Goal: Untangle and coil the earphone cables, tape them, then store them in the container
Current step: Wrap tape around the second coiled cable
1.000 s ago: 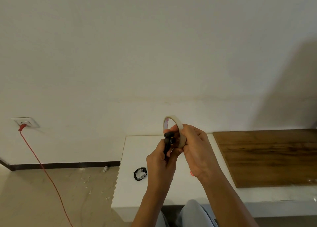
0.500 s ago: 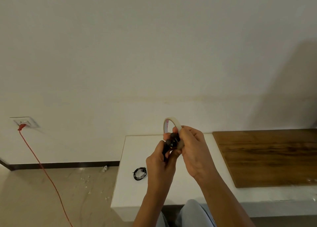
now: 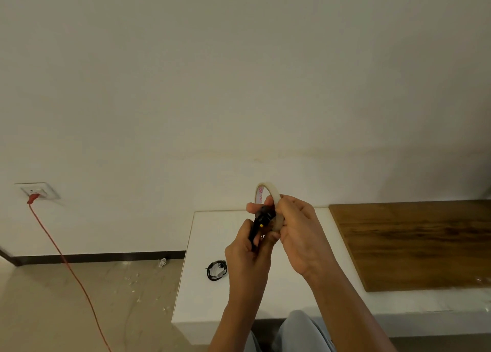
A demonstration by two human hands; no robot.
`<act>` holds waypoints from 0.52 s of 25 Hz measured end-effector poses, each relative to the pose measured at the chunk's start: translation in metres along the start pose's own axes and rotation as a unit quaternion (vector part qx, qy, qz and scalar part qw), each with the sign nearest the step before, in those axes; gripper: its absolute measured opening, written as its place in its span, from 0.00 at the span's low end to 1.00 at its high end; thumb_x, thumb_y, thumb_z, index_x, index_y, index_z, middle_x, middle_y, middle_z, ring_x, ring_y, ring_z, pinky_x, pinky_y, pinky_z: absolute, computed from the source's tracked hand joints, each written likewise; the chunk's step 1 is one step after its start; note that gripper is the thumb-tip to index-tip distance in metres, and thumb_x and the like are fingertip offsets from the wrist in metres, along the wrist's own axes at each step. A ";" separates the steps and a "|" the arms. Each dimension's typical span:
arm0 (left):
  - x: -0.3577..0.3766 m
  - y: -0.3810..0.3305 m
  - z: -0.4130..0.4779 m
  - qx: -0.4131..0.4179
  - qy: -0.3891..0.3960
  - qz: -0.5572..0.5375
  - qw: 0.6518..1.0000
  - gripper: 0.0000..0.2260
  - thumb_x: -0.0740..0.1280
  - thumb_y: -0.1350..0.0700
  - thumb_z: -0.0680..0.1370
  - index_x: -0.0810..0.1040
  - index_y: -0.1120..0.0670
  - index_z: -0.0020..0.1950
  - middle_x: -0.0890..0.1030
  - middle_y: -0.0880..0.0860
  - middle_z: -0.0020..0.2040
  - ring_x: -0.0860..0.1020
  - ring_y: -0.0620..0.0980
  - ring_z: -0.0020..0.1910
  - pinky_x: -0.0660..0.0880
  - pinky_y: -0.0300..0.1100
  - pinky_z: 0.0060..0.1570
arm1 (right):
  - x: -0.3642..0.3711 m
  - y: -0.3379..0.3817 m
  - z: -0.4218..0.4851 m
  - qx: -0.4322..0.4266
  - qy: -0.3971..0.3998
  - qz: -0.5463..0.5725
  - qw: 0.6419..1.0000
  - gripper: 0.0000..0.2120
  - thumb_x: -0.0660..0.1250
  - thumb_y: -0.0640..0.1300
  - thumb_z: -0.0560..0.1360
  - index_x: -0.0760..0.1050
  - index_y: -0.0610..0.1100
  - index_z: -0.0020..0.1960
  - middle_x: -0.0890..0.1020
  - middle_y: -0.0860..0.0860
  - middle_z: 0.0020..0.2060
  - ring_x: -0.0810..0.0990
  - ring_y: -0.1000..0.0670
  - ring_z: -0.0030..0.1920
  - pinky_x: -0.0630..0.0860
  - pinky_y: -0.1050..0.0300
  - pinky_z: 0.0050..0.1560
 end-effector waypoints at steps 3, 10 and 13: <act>0.000 0.003 -0.001 -0.004 -0.004 -0.005 1.000 0.10 0.70 0.52 0.72 0.71 0.52 0.38 0.73 0.57 0.29 0.65 0.48 0.27 0.65 0.36 0.28 | 0.000 -0.001 0.000 0.002 0.004 -0.009 1.000 0.12 0.55 0.38 0.81 0.75 0.38 0.44 0.85 0.38 0.44 0.81 0.42 0.36 0.75 0.54 0.30; -0.002 0.002 -0.004 -0.005 0.000 -0.021 1.000 0.10 0.69 0.48 0.70 0.74 0.54 0.41 0.73 0.56 0.31 0.64 0.49 0.28 0.64 0.36 0.28 | -0.002 -0.003 0.002 0.032 0.023 -0.020 0.999 0.16 0.50 0.34 0.78 0.77 0.37 0.45 0.85 0.38 0.44 0.79 0.37 0.38 0.72 0.53 0.33; -0.002 0.000 -0.004 -0.003 -0.003 -0.013 1.000 0.12 0.69 0.48 0.70 0.71 0.55 0.38 0.71 0.53 0.30 0.63 0.44 0.27 0.63 0.35 0.27 | -0.002 -0.005 0.004 0.038 0.027 -0.009 0.999 0.16 0.51 0.37 0.79 0.78 0.37 0.45 0.84 0.38 0.44 0.78 0.37 0.36 0.72 0.51 0.35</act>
Point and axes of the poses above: each hand's wrist, its own z-axis towards the middle knuckle, its own x-axis out of the palm, y = z × x, the point moved 2 cm from there along z, towards the middle knuckle
